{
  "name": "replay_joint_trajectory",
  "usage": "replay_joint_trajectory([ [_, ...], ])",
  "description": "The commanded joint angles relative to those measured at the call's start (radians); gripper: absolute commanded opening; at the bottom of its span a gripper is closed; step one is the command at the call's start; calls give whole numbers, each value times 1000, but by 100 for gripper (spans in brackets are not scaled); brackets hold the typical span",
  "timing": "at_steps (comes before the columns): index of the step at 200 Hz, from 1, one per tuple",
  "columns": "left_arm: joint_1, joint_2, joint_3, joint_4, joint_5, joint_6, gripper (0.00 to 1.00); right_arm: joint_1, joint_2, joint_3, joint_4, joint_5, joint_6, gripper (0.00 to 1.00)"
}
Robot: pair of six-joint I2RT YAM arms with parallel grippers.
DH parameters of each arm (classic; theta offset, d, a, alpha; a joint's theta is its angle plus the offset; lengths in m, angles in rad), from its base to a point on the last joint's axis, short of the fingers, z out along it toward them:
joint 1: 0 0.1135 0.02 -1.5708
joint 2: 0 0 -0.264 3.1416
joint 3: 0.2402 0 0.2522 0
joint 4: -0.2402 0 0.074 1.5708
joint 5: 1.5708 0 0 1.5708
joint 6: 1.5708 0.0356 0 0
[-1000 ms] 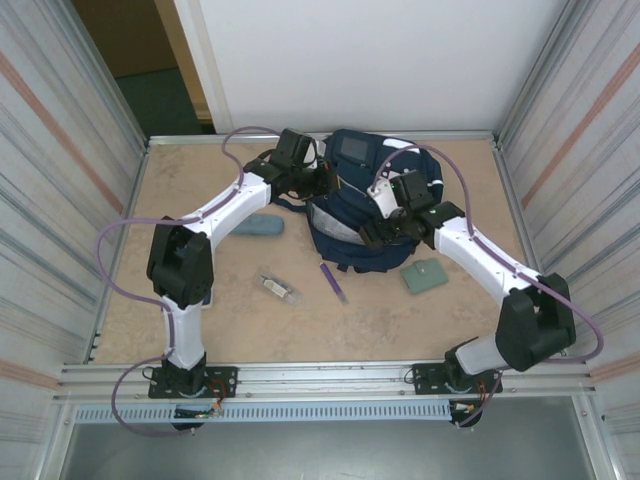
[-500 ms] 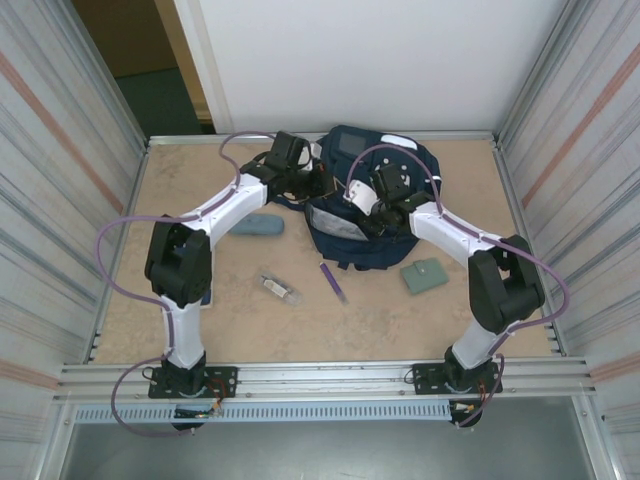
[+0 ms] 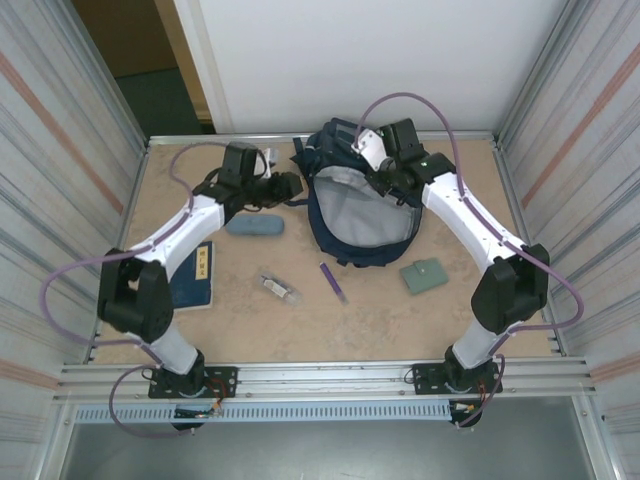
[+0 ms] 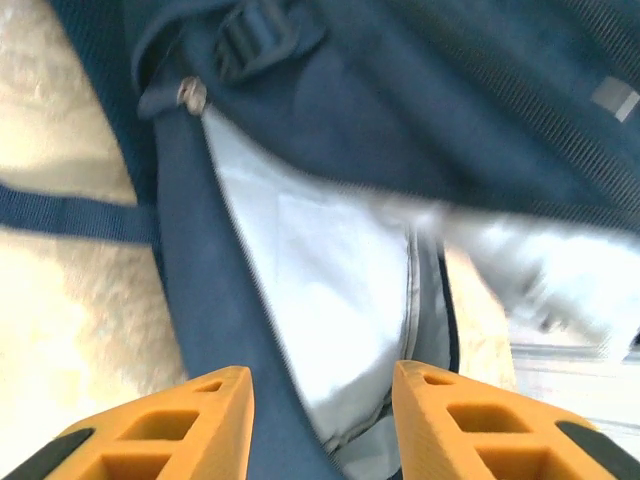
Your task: Pack the student bag
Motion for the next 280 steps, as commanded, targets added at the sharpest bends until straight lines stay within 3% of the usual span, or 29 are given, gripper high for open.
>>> replay_joint_trajectory([
  [1, -16, -77, -129, -14, -39, 16, 42, -3, 14, 97, 15, 58, -9, 0],
  [55, 27, -265, -332, -218, -310, 24, 51, 50, 148, 170, -61, 256, -195, 0],
  [93, 128, -399, -398, -367, -469, 14, 56, 101, 227, 140, -126, 199, -58, 0],
  [115, 191, -465, -438, -399, -480, 14, 59, 135, 251, 69, -116, 184, 14, 8],
  [139, 253, -532, -492, -429, -478, -16, 61, 148, 256, -14, -86, 162, 96, 23],
  [151, 289, -561, -524, -436, -472, -16, 61, 148, 243, -51, -56, 128, 142, 36],
  [176, 381, -571, -592, -451, -402, -25, 61, 160, 179, -88, -22, 88, 262, 52],
  [209, 425, -511, -654, -438, -313, -48, 62, 241, 68, -109, 41, 95, 456, 60],
  [227, 428, -459, -666, -431, -266, -51, 60, 312, 3, -143, 104, 149, 585, 71],
  [245, 429, -412, -673, -436, -148, -1, 54, 358, -24, -154, 134, 83, 769, 71],
  [280, 362, -377, -681, -417, 5, -33, 52, 371, 19, -180, 230, -216, 1193, 67],
])
